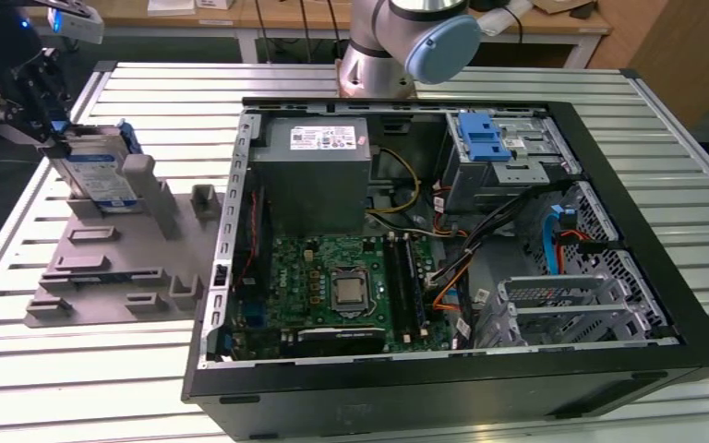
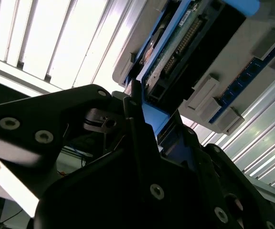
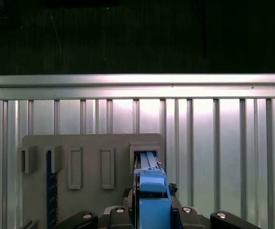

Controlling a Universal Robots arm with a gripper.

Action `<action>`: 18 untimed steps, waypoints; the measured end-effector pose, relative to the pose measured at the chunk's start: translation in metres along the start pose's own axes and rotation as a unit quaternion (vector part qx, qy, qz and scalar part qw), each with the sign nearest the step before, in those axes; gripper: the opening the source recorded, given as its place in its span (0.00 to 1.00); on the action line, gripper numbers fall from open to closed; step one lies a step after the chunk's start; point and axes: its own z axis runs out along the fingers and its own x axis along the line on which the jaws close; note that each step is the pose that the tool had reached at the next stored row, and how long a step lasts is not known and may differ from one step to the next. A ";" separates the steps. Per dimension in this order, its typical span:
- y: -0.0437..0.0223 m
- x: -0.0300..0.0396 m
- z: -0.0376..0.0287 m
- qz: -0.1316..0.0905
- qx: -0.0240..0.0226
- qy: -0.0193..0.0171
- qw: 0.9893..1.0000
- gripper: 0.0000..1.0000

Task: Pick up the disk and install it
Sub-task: 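Pick up the disk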

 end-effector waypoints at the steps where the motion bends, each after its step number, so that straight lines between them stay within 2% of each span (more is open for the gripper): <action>1: 0.0000 0.0000 0.0000 0.000 0.000 0.000 1.000 0.36; 7: 0.0000 0.0000 0.0002 0.000 0.000 0.000 1.000 0.37; 8: 0.0000 0.0000 0.0002 0.000 0.000 0.000 1.000 0.43; 9: 0.0000 0.0000 0.0005 0.000 0.000 0.000 1.000 0.43; 10: 0.0003 0.0000 0.0010 0.000 0.000 0.000 1.000 0.50; 18: 0.0025 0.0000 0.0034 0.000 0.000 0.000 1.000 0.50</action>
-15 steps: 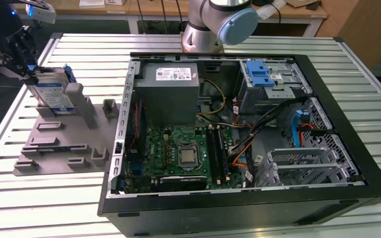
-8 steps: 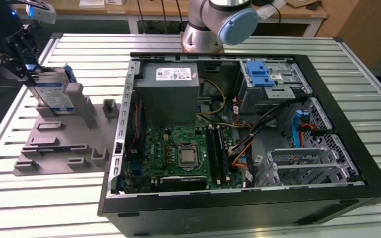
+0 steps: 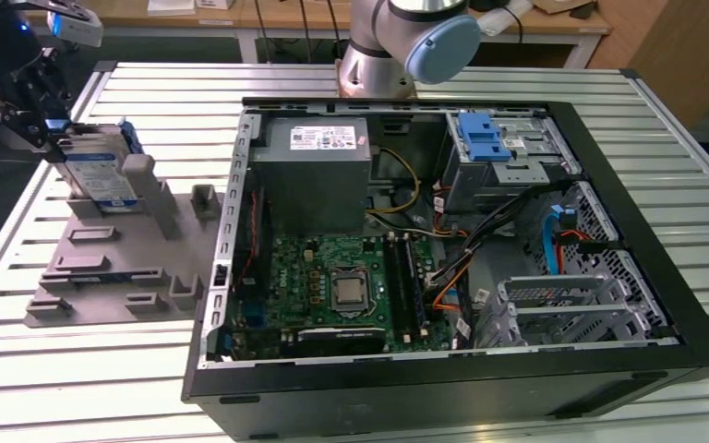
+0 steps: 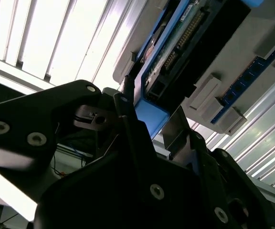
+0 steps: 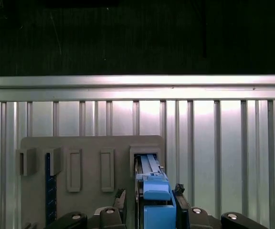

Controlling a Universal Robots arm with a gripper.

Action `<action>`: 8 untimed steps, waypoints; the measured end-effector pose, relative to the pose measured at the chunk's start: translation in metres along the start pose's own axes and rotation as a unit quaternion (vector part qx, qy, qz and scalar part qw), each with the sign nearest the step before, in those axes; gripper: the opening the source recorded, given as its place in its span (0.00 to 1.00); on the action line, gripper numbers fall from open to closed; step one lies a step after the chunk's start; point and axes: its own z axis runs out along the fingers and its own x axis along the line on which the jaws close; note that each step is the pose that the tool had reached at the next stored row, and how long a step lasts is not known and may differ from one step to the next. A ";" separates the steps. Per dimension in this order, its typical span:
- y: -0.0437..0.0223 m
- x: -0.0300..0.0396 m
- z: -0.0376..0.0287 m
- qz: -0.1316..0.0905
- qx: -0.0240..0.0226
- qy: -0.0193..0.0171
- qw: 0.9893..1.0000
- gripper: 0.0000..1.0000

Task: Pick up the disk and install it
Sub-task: 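Pick up the disk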

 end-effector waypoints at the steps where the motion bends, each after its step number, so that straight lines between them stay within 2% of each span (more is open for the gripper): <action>1: 0.0000 0.0000 0.0001 0.000 0.000 0.000 1.000 0.50; 2: 0.0000 0.0000 0.0001 0.000 0.000 0.000 1.000 0.48; 3: 0.0000 0.0000 0.0001 0.000 0.000 0.000 1.000 0.42; 5: 0.0000 0.0000 0.0001 0.000 0.000 0.000 1.000 0.42; 6: 0.0000 0.0000 0.0002 0.000 0.000 0.000 1.000 0.36; 8: 0.0000 0.0000 0.0002 0.000 0.000 0.000 1.000 0.36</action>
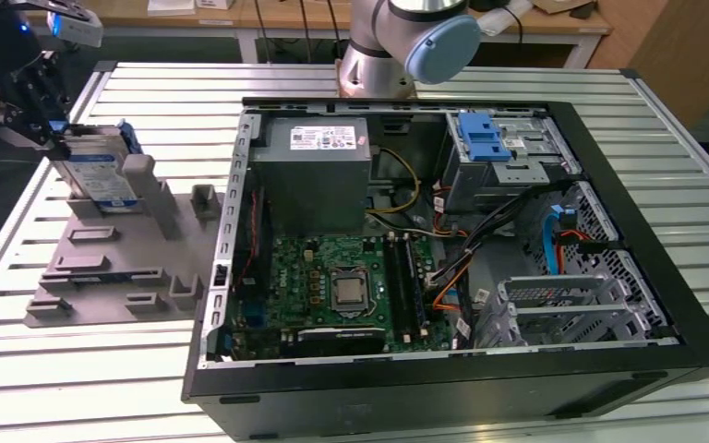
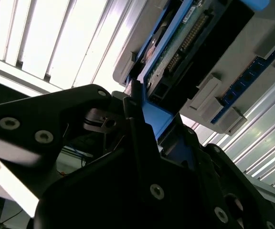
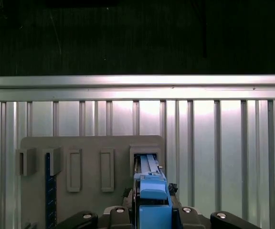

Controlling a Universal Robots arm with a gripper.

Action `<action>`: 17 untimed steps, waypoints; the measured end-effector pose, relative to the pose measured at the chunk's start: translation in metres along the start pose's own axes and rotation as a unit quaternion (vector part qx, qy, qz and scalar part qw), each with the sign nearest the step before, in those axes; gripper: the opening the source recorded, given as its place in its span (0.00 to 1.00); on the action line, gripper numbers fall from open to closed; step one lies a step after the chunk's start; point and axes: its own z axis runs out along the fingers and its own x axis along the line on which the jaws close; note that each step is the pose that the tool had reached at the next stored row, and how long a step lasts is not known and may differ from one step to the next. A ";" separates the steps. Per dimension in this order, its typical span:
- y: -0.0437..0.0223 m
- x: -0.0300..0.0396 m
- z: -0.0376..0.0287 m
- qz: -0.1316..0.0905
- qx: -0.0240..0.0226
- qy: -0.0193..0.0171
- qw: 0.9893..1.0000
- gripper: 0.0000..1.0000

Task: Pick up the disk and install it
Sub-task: 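Pick up the disk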

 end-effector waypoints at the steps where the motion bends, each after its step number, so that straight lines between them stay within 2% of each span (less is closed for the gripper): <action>1: 0.0000 0.0000 0.0000 0.000 0.000 0.000 1.000 0.36; 6: 0.0000 0.0000 -0.0027 0.000 0.000 0.000 1.000 0.36; 17: 0.0002 0.0000 -0.0235 0.000 0.000 0.000 1.000 0.36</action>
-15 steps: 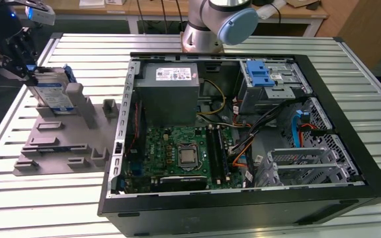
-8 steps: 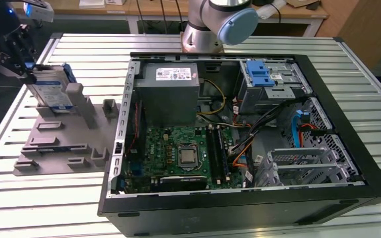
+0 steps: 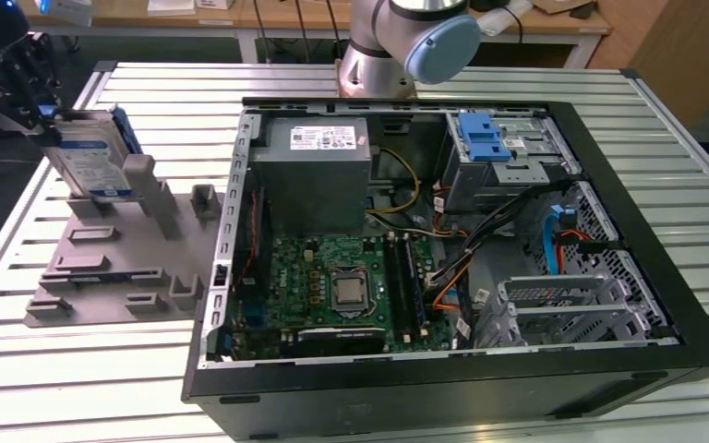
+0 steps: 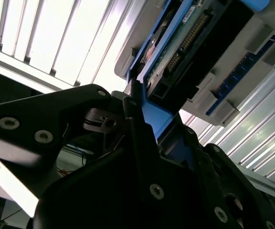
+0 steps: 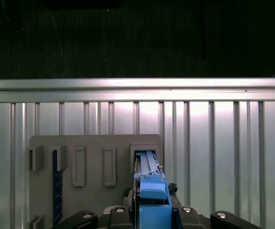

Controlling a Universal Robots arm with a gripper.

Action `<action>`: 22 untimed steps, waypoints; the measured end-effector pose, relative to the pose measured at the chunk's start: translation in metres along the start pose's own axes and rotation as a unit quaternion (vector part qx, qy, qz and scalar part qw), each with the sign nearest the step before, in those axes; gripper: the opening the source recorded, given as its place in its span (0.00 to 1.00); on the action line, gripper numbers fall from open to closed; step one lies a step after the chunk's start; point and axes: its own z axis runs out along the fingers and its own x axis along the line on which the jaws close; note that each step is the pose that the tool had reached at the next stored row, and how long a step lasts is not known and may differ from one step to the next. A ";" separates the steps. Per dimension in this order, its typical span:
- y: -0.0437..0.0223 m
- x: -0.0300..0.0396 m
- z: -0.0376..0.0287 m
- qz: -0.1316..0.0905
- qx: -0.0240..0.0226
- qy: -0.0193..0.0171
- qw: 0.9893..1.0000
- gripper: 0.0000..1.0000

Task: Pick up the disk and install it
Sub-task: 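Pick up the disk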

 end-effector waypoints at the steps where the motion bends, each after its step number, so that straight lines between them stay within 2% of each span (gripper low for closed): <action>1: 0.0000 0.0000 -0.0011 0.000 0.000 0.000 1.000 0.36; 5: 0.0000 0.0000 -0.0047 0.000 0.000 0.000 1.000 0.36; 12: 0.0001 0.0000 -0.0057 0.000 0.000 0.000 1.000 0.36; 22: 0.0001 0.0000 -0.0120 0.000 0.000 0.000 1.000 0.36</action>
